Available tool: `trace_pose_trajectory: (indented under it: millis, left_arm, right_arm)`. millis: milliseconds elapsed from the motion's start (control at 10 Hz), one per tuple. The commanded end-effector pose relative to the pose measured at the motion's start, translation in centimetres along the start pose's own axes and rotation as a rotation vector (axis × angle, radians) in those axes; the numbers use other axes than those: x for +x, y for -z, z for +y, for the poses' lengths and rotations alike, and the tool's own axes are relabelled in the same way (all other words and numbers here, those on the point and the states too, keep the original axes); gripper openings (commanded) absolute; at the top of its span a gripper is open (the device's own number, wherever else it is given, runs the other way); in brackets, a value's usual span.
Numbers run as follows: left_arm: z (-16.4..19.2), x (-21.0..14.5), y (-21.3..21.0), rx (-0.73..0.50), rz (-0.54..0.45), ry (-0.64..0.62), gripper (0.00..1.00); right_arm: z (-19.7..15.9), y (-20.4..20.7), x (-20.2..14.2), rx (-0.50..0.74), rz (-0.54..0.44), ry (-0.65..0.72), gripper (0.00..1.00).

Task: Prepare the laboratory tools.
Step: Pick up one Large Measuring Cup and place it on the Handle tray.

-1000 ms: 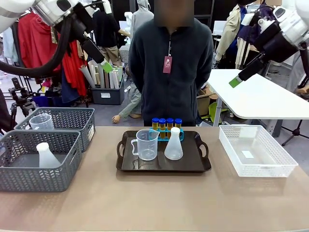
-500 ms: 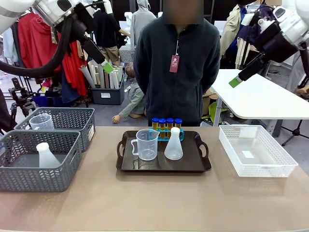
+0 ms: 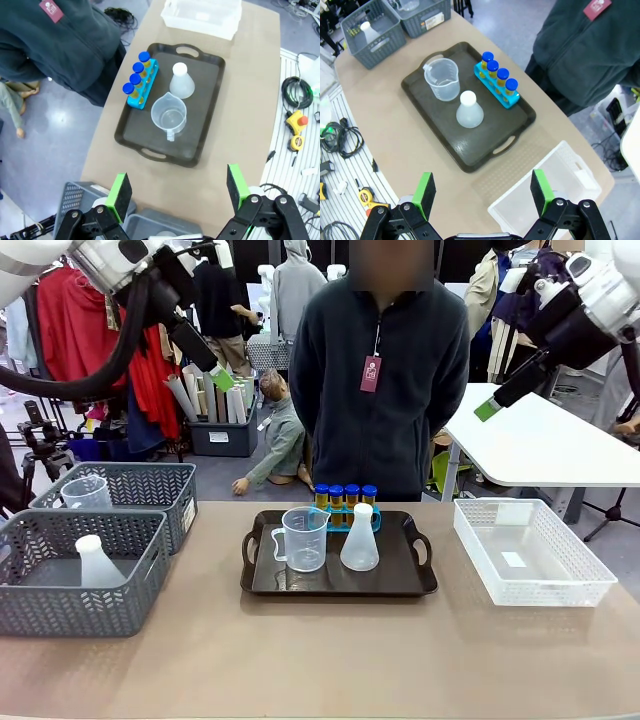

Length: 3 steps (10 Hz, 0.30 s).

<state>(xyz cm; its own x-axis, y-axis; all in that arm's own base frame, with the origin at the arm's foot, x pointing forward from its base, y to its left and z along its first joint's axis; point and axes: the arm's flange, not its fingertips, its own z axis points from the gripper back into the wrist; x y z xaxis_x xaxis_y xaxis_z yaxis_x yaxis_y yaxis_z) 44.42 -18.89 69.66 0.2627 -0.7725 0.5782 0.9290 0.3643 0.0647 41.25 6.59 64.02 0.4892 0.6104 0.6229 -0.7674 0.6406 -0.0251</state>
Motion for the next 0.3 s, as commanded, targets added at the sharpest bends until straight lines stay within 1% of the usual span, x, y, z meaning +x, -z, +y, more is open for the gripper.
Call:
trace_pose_trajectory:
  millis: [0, 200]
  left_arm:
    - [0.13, -0.21, -0.31, -0.018, -0.018, 0.006, 0.98]
    - [0.13, -0.21, -0.31, -0.018, -0.018, 0.006, 0.98]
  right_arm:
    - [-0.03, -0.09, 0.03, 0.003, -0.006, -0.001, 1.00]
    - [-0.03, -0.09, 0.03, 0.003, -0.006, -0.001, 1.00]
